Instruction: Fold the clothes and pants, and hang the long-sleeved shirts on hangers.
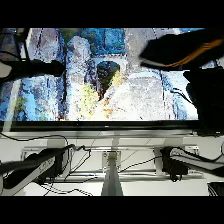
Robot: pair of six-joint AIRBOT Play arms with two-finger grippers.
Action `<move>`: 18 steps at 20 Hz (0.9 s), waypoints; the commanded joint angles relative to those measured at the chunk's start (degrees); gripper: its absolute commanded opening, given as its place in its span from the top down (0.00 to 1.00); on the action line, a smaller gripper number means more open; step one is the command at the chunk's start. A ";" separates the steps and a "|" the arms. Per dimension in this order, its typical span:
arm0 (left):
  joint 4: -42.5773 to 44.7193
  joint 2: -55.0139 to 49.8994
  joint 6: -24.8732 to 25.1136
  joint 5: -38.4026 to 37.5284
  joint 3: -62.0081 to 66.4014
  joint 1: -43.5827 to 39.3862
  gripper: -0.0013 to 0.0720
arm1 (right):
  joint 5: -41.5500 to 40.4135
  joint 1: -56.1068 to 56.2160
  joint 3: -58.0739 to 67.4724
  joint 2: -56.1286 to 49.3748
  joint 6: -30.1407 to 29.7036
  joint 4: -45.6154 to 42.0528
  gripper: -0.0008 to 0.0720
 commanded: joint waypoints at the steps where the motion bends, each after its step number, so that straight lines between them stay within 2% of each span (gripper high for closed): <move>1: 0.17 4.02 -0.02 0.20 0.33 0.57 0.04 | 11.74 -10.45 0.11 9.64 20.72 -18.27 0.95; 4: 0.15 3.87 -0.04 0.17 0.31 0.57 0.04 | 24.85 -18.03 0.09 14.49 28.87 -24.79 0.95; 6: 0.17 3.85 -0.04 0.15 0.28 0.57 0.04 | 27.06 -20.52 0.09 15.45 29.00 -24.11 0.95; 7: 0.17 3.85 -0.02 0.15 0.28 0.57 0.04 | 27.78 -20.96 0.09 15.39 29.00 -24.04 0.81; 8: 0.17 3.85 -0.02 0.15 0.26 0.57 0.04 | 28.68 -21.00 0.04 15.26 28.96 -23.91 0.42; 9: 0.17 3.85 -0.02 0.15 0.26 0.57 0.04 | 29.31 -20.98 0.04 15.06 28.11 -23.17 0.20; 14: 0.20 3.85 -0.02 0.15 0.26 0.57 0.04 | 29.29 -15.69 0.04 12.94 15.87 -20.46 0.24; 15: 0.17 3.85 -0.02 0.15 0.26 0.57 0.04 | 29.27 -13.53 0.04 12.33 13.66 -20.41 0.34; 18: 0.20 3.85 -0.02 0.17 0.26 0.57 0.04 | 27.54 -3.82 -0.07 10.23 8.02 -17.97 0.95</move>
